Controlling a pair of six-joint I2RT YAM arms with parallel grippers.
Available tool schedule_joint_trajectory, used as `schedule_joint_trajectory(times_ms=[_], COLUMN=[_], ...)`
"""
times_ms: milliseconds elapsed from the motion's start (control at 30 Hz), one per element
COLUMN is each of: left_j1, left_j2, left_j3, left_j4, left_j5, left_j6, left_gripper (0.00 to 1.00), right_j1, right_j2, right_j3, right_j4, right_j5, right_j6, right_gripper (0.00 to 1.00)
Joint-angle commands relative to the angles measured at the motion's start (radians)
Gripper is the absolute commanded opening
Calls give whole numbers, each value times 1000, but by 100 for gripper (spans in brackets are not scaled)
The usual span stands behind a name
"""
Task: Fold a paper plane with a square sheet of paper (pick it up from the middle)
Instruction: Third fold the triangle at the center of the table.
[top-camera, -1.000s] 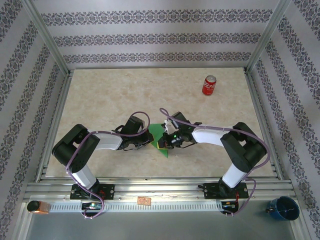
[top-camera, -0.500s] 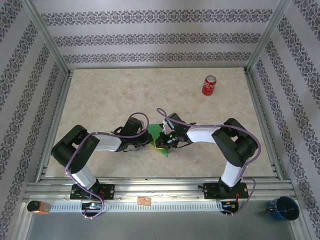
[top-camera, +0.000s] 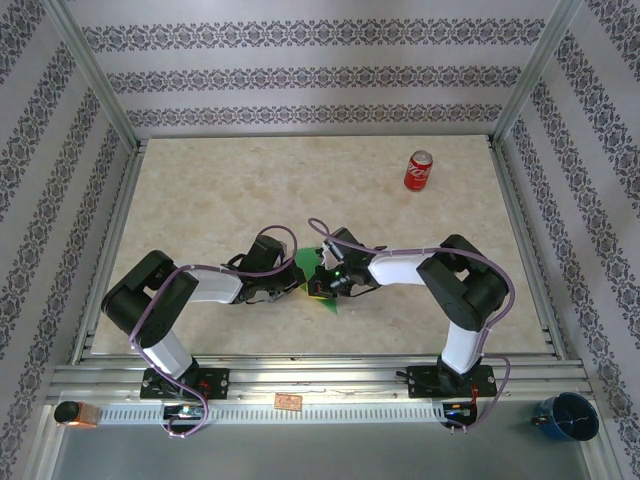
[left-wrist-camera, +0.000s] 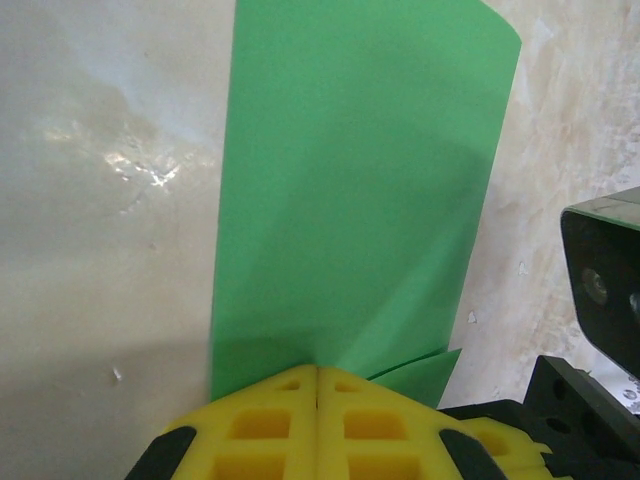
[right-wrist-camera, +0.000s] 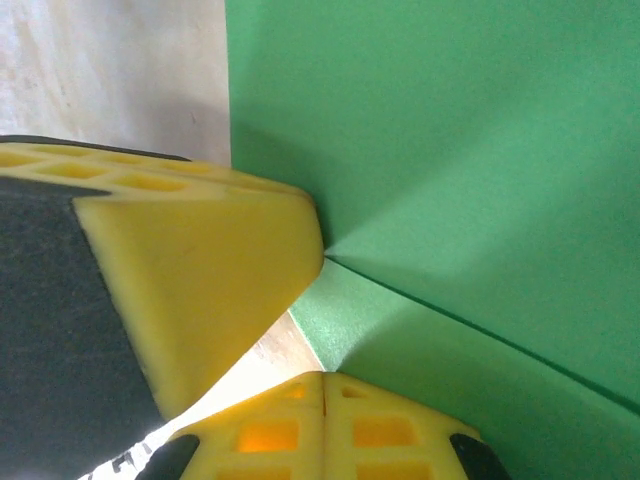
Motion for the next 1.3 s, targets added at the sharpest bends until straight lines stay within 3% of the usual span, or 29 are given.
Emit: schedule_joint_trajectory(times_ms=[0,333,667,1267], left_j1=[-11,-11,-11,-11], left_j2=[3,16,13,17], left_j3=[-35,-43,-47,-44], left_j4=[-72,-48,-53,-64], left_j5=[-57,-51,-54,-64], left_j6=[-5,-20,-21,-20], left_gripper=[0,0,0,0], right_j1=[-27,-32,-27,-92], right_j2=[-25,-116,48,-114], right_j3=[-74,-49,58,-208], right_j4=[-58,-42,-66,-53], right_j5=[-19,-118,-91,-113], right_j6=[-27,-23,-51,-69], right_gripper=[6,7,8,11])
